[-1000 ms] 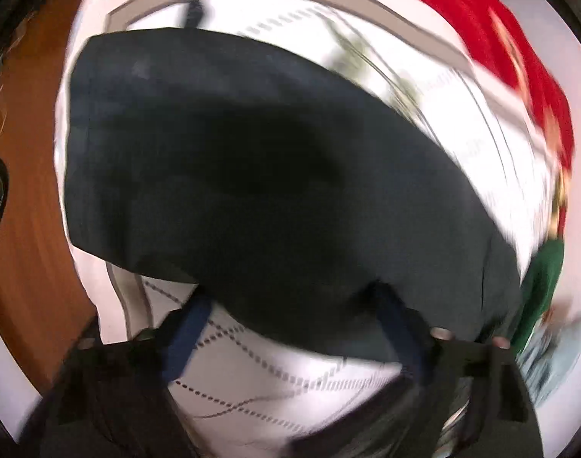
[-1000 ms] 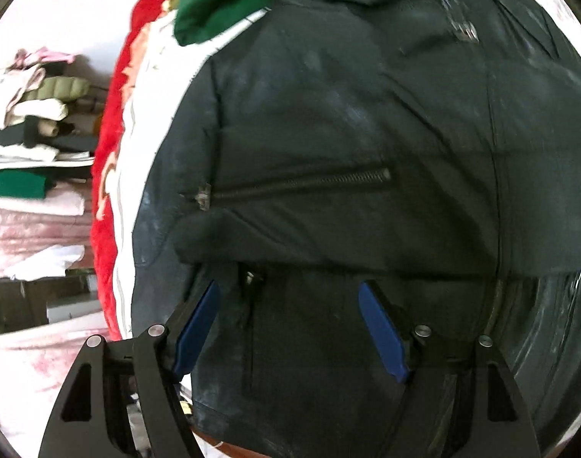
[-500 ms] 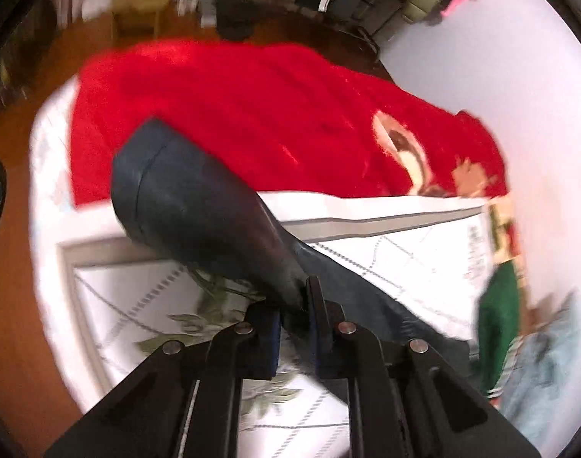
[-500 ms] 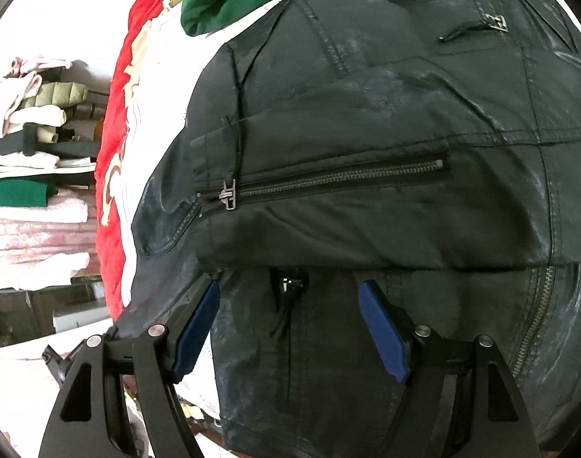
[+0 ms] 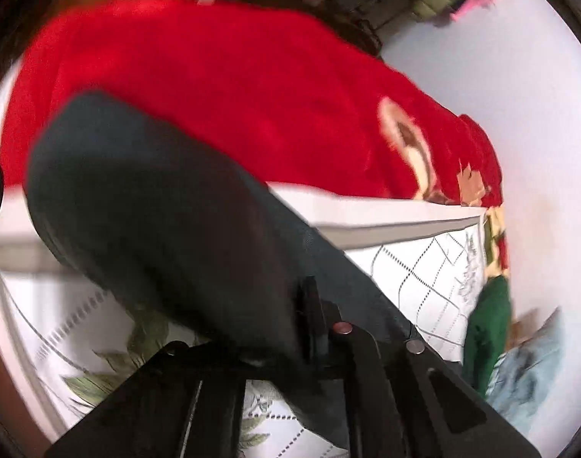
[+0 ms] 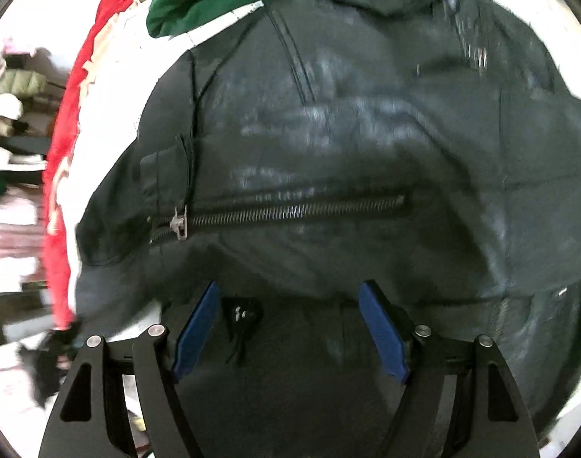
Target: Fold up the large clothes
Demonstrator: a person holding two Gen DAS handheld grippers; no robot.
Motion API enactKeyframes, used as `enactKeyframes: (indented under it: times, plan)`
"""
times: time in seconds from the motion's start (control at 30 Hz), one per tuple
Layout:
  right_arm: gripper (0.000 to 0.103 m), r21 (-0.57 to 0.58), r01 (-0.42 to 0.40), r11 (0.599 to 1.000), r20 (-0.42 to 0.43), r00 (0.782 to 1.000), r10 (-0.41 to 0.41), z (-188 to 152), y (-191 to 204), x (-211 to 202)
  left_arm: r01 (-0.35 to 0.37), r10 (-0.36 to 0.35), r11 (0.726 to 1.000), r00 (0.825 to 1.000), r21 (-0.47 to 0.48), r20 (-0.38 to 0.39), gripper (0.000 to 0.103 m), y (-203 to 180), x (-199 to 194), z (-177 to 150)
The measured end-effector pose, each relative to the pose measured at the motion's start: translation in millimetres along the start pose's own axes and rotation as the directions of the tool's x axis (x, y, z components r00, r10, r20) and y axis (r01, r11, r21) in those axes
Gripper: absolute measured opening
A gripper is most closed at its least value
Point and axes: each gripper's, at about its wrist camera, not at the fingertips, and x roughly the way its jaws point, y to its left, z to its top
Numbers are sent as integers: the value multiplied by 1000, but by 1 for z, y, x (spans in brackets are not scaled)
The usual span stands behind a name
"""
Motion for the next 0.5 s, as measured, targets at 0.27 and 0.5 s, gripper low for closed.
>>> enactKeyframes:
  times: [0.27,0.5]
  plan:
    - [70,-65,75,995,-46,996,-78,19,43,53,-39,14,956,996,290,87,4,-76,-38,5]
    - [71,41,-116,992,-62,991,118,23,-17,8,-44,-62,763,988,645,141,3,-206,-75,-73]
